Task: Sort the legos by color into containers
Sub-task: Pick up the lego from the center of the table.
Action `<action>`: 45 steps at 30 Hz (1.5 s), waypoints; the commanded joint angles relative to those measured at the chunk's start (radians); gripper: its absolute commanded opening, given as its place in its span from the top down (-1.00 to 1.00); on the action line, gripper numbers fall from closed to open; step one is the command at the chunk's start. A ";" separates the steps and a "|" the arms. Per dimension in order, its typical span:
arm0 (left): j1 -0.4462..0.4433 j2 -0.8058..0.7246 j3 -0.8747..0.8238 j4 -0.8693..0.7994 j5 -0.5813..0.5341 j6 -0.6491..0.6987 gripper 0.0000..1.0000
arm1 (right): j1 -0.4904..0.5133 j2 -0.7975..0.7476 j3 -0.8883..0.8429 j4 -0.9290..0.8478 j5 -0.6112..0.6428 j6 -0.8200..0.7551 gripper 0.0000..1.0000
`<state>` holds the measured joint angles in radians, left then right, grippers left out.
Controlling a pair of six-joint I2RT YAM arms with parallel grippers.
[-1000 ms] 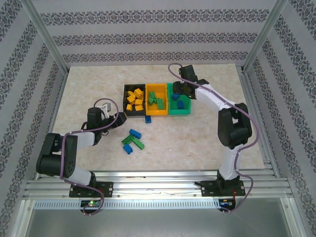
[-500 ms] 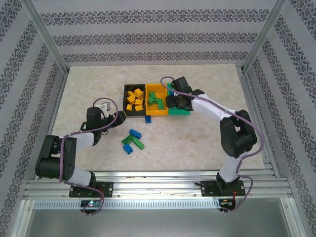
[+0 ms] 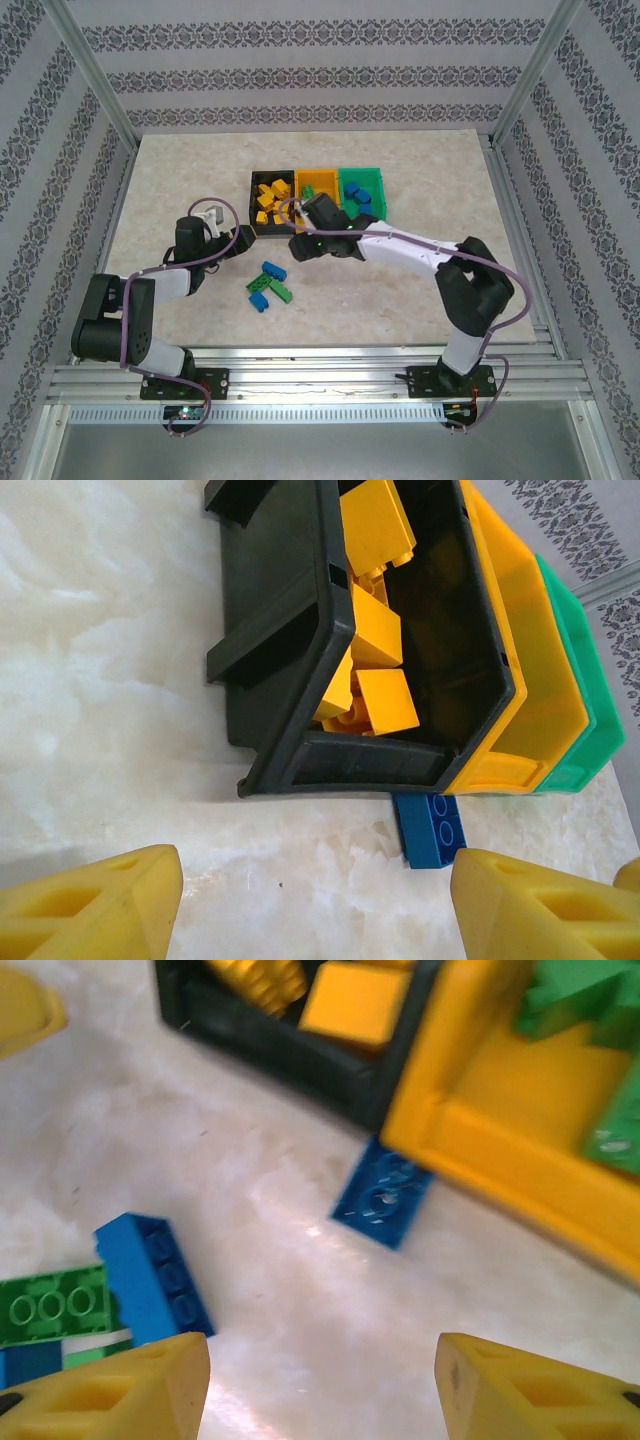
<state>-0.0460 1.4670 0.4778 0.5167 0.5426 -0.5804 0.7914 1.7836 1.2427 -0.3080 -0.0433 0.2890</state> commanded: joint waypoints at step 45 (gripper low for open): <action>-0.012 -0.018 0.004 0.032 0.018 -0.001 -0.43 | 0.010 0.088 -0.168 0.087 0.110 0.219 0.39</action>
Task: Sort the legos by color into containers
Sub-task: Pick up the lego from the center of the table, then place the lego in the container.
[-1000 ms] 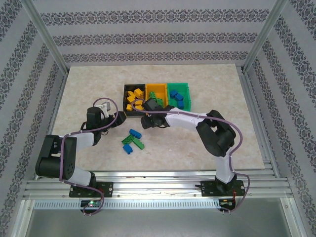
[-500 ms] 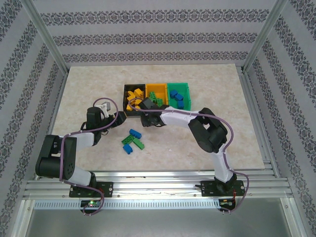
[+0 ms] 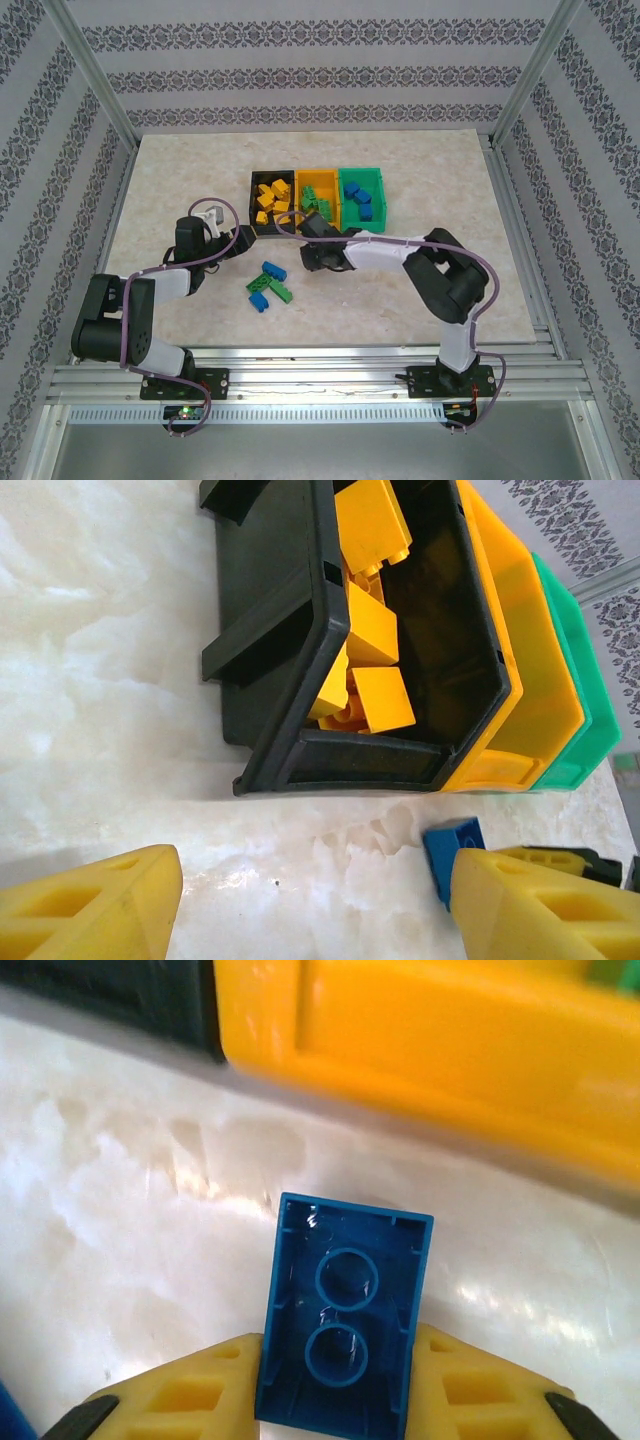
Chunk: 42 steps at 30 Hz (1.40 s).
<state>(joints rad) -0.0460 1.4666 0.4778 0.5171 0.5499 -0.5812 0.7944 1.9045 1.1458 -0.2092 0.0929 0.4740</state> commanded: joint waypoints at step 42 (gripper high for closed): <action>-0.012 -0.032 0.008 0.011 0.005 0.011 -0.43 | -0.444 -0.069 0.135 0.049 -0.296 0.068 -0.27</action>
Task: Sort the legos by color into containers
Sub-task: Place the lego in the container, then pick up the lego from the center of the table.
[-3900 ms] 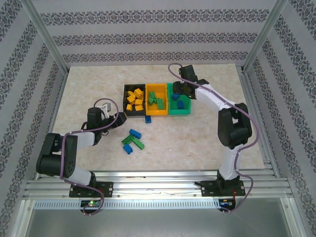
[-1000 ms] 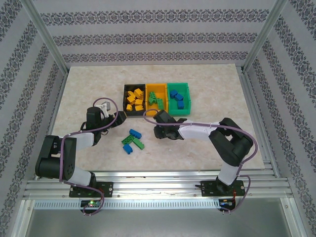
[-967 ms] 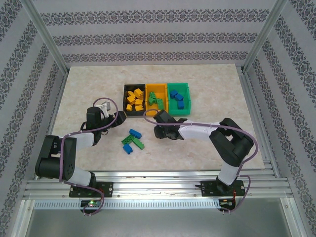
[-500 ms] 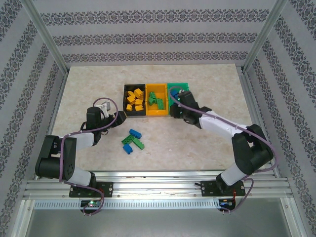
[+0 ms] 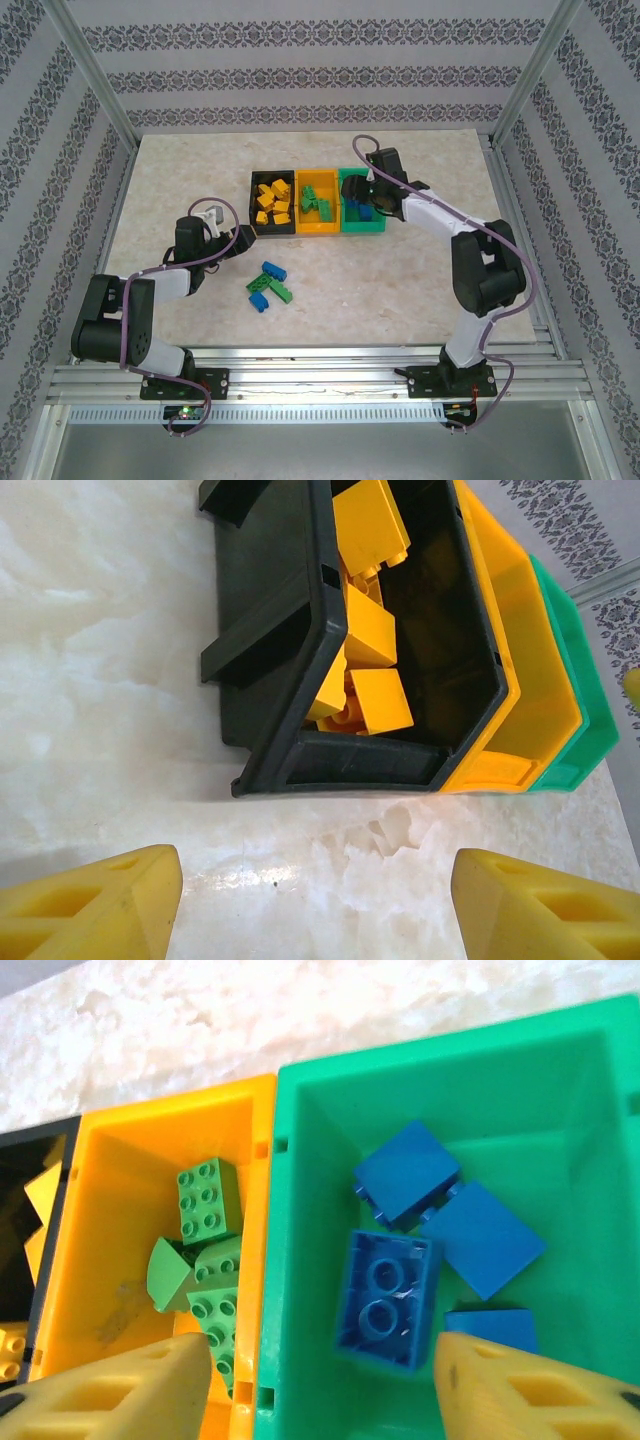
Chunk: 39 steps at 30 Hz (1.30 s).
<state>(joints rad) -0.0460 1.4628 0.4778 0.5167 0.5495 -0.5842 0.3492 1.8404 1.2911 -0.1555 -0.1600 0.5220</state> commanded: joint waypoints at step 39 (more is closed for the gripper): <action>-0.006 0.015 0.018 0.015 0.013 0.010 -0.43 | 0.556 0.169 0.118 -0.205 0.045 -0.273 -0.18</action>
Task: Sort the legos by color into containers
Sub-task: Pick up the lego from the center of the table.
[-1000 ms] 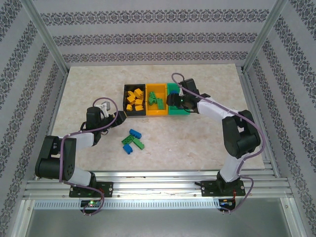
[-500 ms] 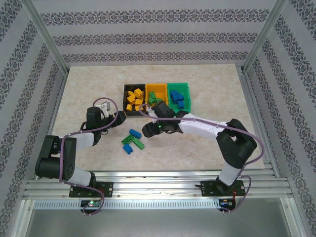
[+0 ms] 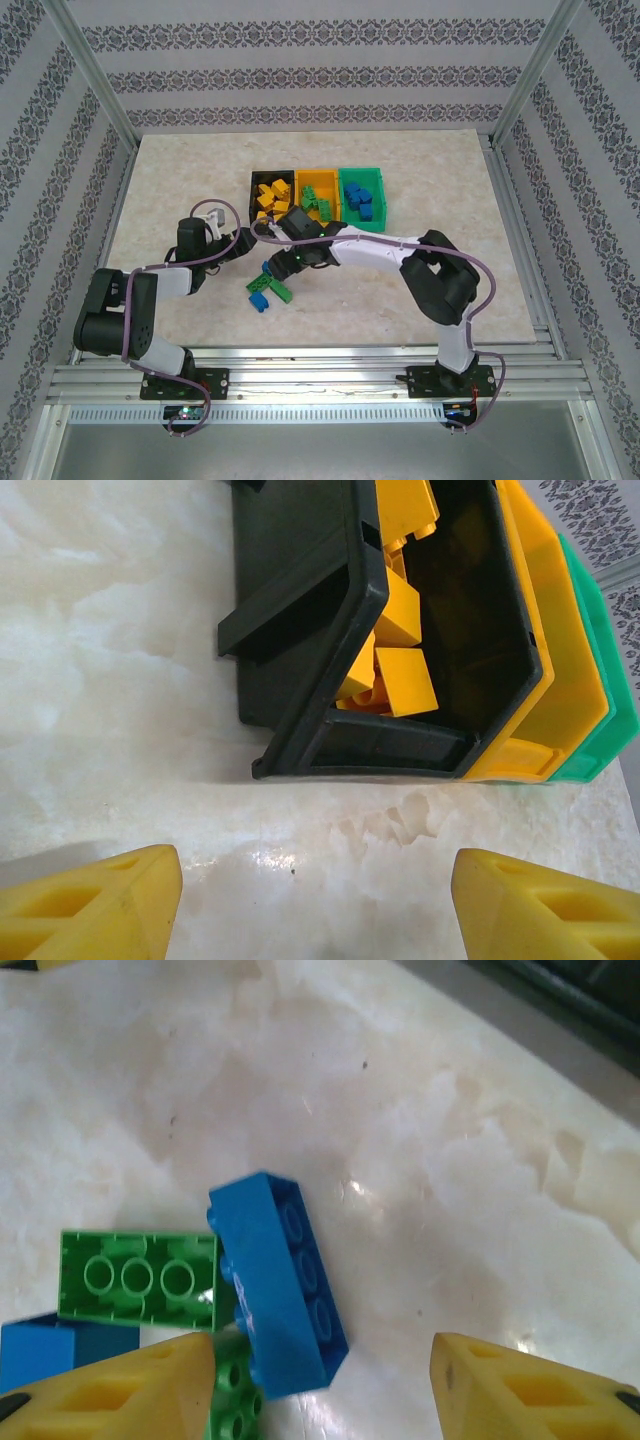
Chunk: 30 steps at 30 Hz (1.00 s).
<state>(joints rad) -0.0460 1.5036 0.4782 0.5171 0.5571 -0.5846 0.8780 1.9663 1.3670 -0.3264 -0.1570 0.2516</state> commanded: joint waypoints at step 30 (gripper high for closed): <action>-0.005 -0.031 0.014 0.026 0.017 -0.002 -0.43 | -0.032 -0.118 -0.169 0.116 0.115 0.125 0.47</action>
<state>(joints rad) -0.0460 1.4857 0.4782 0.5171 0.5579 -0.5846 0.8585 1.9209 1.2404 -0.2642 -0.0780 0.3428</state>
